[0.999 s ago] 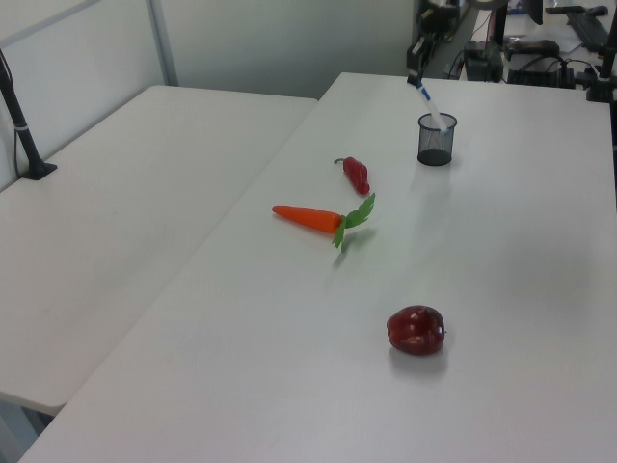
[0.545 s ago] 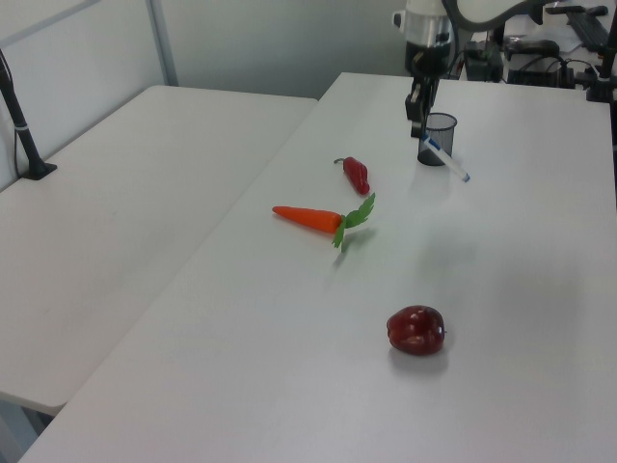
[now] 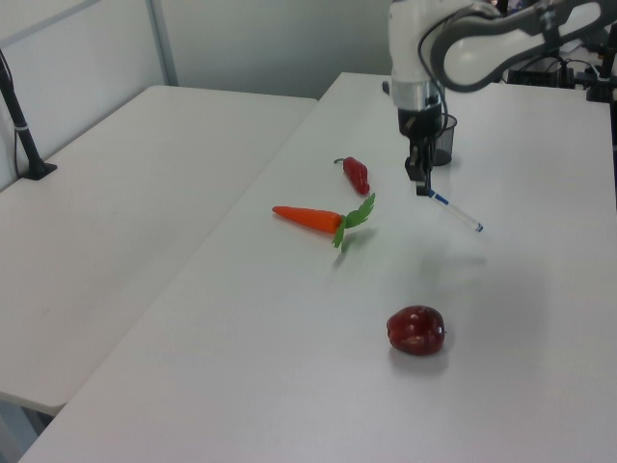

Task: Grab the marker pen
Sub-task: 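Carry the marker away from the cup toward the apple and carrot, then lower the marker and open the gripper to lay it on the table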

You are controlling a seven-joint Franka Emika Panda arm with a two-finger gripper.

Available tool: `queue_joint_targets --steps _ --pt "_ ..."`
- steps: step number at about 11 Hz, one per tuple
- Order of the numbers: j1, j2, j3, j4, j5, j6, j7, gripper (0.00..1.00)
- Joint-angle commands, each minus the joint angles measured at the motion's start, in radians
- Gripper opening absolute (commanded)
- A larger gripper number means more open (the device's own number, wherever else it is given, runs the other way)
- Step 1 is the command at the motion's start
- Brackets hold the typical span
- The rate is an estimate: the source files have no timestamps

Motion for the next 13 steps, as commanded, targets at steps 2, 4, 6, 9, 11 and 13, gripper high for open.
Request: queue_joint_targets --steps 2,4,6,9,11,13 --pt "0.013 0.06 -0.014 0.003 -0.001 0.064 0.007 0.12" --pt "0.013 0.065 -0.014 0.003 -0.002 0.067 0.008 0.16" --pt "0.011 0.065 -0.016 0.008 -0.002 0.067 0.005 0.25" --pt "0.008 0.065 -0.016 0.009 -0.011 0.066 0.007 1.0" --pt "0.011 0.063 -0.016 0.012 -0.013 0.064 0.008 1.0" --pt "0.016 0.045 -0.017 0.014 -0.013 0.06 0.008 1.0"
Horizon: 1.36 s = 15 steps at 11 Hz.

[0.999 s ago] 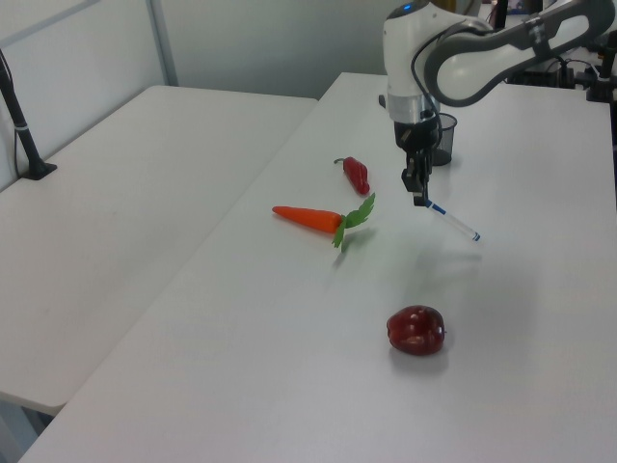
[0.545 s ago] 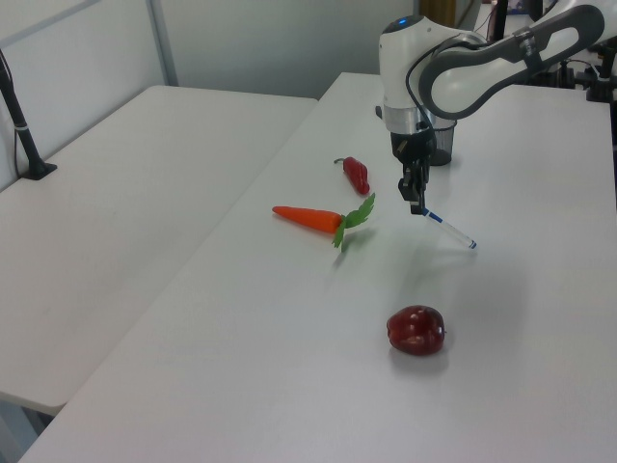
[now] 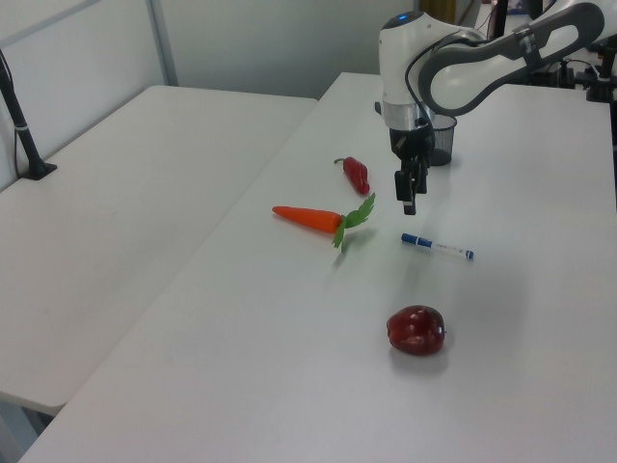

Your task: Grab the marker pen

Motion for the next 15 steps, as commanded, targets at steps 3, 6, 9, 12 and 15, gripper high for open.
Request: queue_joint_targets --steps 3,6,9,12,15 --pt "0.016 -0.113 -0.01 -0.004 -0.028 -0.047 0.01 1.0" --pt "0.008 -0.226 -0.016 -0.004 -0.028 -0.169 0.008 1.0" --pt "-0.039 -0.347 -0.017 -0.004 -0.031 -0.333 -0.077 1.0" --pt "-0.099 -0.407 -0.017 -0.001 -0.04 -0.355 -0.095 1.0" --pt "-0.116 -0.407 -0.02 0.033 -0.043 -0.358 -0.136 1.0"
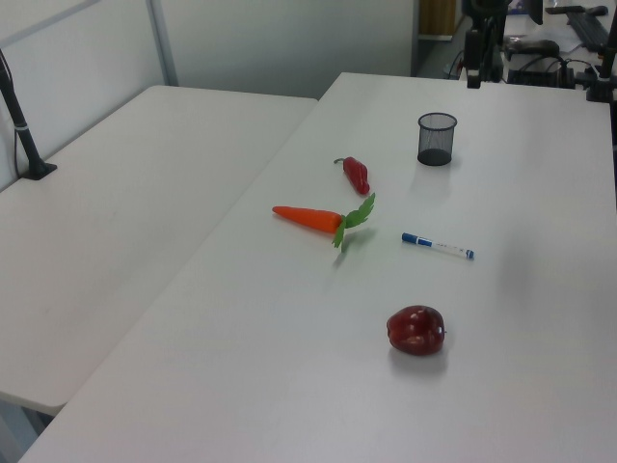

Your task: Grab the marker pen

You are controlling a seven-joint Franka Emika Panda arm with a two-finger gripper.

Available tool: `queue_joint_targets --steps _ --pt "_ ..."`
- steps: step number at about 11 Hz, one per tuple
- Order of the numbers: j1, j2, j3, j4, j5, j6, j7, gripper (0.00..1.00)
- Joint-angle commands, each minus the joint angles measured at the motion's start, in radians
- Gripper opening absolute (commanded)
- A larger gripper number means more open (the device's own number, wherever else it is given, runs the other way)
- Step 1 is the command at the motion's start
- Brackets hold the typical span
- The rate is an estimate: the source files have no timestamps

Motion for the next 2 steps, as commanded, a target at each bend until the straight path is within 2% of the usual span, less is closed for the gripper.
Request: queue_joint_targets --steps 1,2 --pt "0.0 -0.015 -0.009 0.002 -0.015 -0.013 -0.034 1.0" --pt "0.001 -0.011 -0.009 0.002 -0.015 -0.012 -0.031 1.0"
